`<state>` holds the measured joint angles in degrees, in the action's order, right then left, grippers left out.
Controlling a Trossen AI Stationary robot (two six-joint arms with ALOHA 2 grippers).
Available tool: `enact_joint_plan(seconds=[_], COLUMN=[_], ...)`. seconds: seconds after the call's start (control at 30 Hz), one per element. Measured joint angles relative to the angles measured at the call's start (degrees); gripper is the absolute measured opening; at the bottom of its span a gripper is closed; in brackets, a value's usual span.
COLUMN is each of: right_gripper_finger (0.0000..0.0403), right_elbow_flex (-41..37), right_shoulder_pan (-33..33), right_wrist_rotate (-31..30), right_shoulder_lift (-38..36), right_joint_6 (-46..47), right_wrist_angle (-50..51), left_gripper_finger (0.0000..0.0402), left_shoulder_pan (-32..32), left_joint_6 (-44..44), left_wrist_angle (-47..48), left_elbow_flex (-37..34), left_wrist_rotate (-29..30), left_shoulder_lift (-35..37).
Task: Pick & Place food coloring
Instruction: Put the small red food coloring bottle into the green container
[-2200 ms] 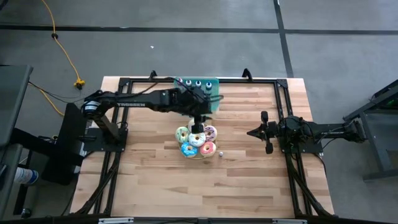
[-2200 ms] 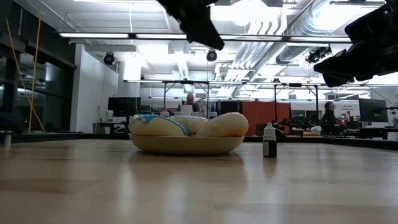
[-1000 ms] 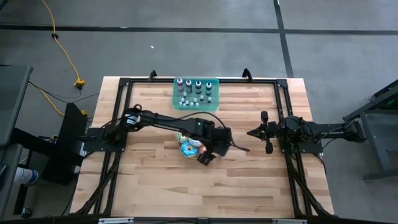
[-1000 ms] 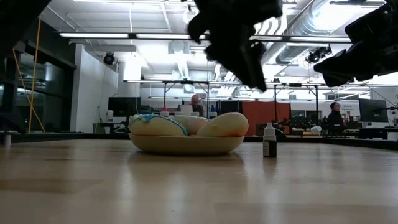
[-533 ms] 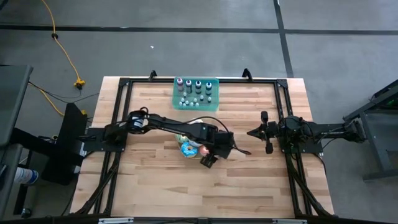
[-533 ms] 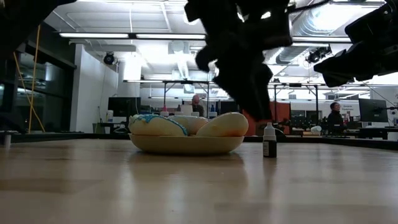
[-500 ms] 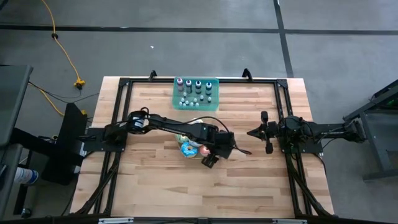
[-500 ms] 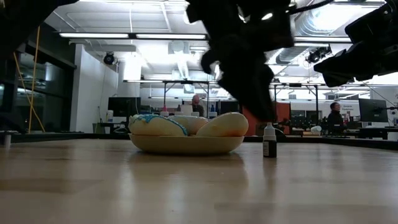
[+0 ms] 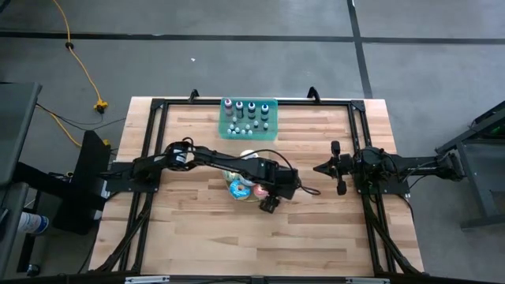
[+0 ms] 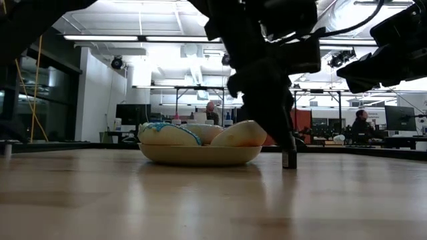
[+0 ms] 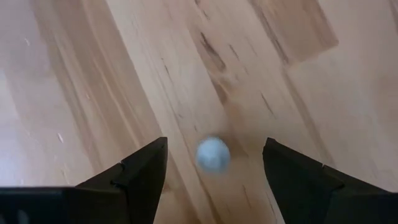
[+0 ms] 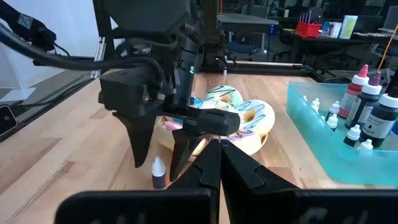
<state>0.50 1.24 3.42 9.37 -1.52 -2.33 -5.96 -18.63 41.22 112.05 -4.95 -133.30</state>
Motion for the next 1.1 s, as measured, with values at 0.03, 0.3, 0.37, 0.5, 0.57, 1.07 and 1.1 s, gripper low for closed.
enact_joint_plan(seconds=[0.03, 0.3, 0.37, 0.5, 0.57, 1.07, 1.1], right_gripper_finger=[0.0000, 0.0000, 0.0000, 0.0000, 0.0000, 0.0000, 0.0000], right_elbow_flex=[0.0, 0.0, 0.0, 0.0, 0.0, 0.0, 0.0], right_shoulder_pan=[0.0, 0.0, 0.0, 0.0, 0.0, 0.0, 0.0], right_wrist_rotate=[0.0, 0.0, 0.0, 0.0, 0.0, 0.0, 0.0], right_shoulder_lift=[0.0, 0.0, 0.0, 0.0, 0.0, 0.0, 0.0], right_joint_6=[0.0, 0.0, 0.0, 0.0, 0.0, 0.0, 0.0], right_wrist_angle=[0.0, 0.0, 0.0, 0.0, 0.0, 0.0, 0.0], left_gripper_finger=[0.0252, 0.0252, 0.0252, 0.0252, 0.0252, 0.0243, 0.0237], left_shoulder_pan=[0.0, 0.1, 0.3, 0.7, 0.8, 1.1, 1.1], left_joint_6=[0.4, 2.9, 3.5, 4.2, 4.2, 4.1, 4.1], left_wrist_angle=[-0.8, -0.2, 0.2, 2.5, 2.6, 3.9, 3.9], left_elbow_flex=[0.1, 0.1, 0.1, 2.2, 3.0, 3.6, 3.6], left_wrist_rotate=[0.0, 0.0, 0.0, 0.2, 0.6, 0.3, 0.0], left_shoulder_lift=[-0.2, -0.5, -0.4, -0.3, -0.2, -0.2, -0.2])
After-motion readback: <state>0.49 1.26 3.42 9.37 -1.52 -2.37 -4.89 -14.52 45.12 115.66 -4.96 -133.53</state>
